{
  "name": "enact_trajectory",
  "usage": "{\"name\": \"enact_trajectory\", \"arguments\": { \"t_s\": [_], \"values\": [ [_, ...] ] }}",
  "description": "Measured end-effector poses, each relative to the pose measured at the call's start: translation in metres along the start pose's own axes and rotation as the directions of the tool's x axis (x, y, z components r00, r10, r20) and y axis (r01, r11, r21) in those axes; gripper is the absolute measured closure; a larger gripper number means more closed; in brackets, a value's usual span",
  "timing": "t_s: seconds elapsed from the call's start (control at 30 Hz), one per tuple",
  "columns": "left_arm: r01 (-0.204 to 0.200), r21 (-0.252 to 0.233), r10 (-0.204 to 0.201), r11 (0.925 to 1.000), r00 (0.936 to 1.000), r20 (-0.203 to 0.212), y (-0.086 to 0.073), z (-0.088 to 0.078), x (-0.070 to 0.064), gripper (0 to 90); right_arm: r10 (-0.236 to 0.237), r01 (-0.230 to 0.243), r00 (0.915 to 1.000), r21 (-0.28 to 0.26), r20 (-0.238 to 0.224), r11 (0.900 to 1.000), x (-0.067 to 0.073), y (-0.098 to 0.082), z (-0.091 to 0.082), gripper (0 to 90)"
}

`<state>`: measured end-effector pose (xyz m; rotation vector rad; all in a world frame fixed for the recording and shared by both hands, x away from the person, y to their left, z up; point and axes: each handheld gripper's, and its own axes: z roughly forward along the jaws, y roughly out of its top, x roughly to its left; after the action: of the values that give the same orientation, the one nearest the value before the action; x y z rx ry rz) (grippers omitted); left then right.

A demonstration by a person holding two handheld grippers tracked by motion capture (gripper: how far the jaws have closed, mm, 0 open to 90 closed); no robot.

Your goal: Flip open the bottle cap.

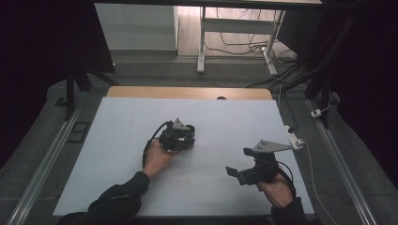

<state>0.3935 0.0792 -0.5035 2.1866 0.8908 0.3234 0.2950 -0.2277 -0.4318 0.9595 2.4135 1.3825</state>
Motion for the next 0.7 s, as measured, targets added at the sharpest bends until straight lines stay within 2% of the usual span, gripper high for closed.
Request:
{"name": "enact_trajectory", "arguments": {
  "t_s": [0.13,0.23,0.4,0.7],
  "values": [
    [-0.001,0.001,0.001,1.0000,1.0000,0.002,0.000,0.000,0.000,53.7,-0.022,0.022,0.9995,0.004,-0.023,1.000,0.002,0.006,0.010,0.0],
    [-0.001,0.002,0.001,1.0000,1.0000,0.003,0.000,0.000,0.000,53.7,-0.035,0.035,0.9994,0.004,-0.008,0.999,0.002,0.010,0.016,0.0],
    [-0.002,0.003,0.002,1.0000,1.0000,0.003,0.000,0.000,0.000,53.7,-0.034,0.034,0.9994,0.007,-0.011,0.999,0.002,0.019,0.025,0.0],
    [-0.001,0.005,0.001,1.0000,1.0000,0.002,0.000,0.000,0.000,53.7,-0.069,0.068,0.9976,0.059,0.003,0.996,0.009,0.030,0.049,0.0]
  ]
}}
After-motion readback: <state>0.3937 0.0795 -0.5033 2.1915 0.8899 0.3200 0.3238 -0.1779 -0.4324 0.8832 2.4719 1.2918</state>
